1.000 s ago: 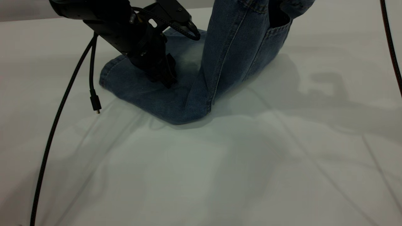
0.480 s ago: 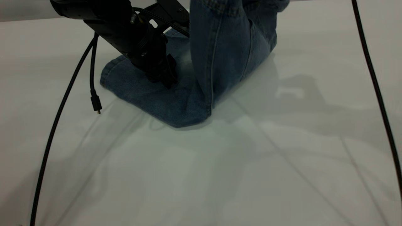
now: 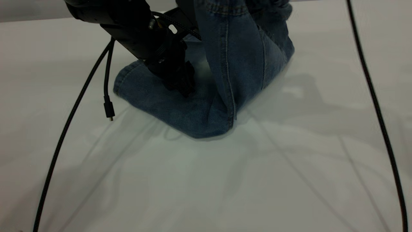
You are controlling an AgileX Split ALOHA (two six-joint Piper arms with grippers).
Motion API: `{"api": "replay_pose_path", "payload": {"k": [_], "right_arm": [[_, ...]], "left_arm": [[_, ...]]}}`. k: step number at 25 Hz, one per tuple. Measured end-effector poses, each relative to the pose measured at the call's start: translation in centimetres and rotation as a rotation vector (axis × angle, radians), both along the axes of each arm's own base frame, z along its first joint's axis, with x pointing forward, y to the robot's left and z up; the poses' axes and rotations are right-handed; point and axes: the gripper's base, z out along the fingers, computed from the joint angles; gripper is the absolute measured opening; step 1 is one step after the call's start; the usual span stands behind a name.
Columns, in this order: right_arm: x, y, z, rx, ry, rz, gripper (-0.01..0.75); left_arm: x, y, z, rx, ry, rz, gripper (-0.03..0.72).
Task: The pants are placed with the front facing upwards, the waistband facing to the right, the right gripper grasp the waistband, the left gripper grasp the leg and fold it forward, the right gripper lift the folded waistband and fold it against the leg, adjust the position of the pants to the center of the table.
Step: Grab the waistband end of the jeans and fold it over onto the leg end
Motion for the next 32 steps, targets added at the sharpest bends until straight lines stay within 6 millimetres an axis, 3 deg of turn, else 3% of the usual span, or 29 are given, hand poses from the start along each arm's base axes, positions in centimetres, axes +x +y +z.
{"api": "replay_pose_path", "payload": {"k": [6, 15, 29, 32], "right_arm": [[1.2, 2.4, -0.7, 0.004, -0.013, 0.063, 0.073], [1.5, 2.4, -1.1, -0.021, -0.012, 0.046, 0.073], [1.7, 2.4, -1.1, -0.019, -0.012, 0.031, 0.073], [1.7, 2.4, -1.3, -0.021, -0.01, 0.039, 0.073]], "left_arm": [[0.0, 0.0, 0.0, -0.002, 0.001, 0.003, 0.334], [0.1, 0.0, 0.4, -0.014, -0.002, 0.016, 0.334], [1.2, 1.1, 6.4, -0.074, -0.122, 0.043, 0.334], [1.5, 1.8, 6.5, -0.07, -0.121, 0.057, 0.334]]}}
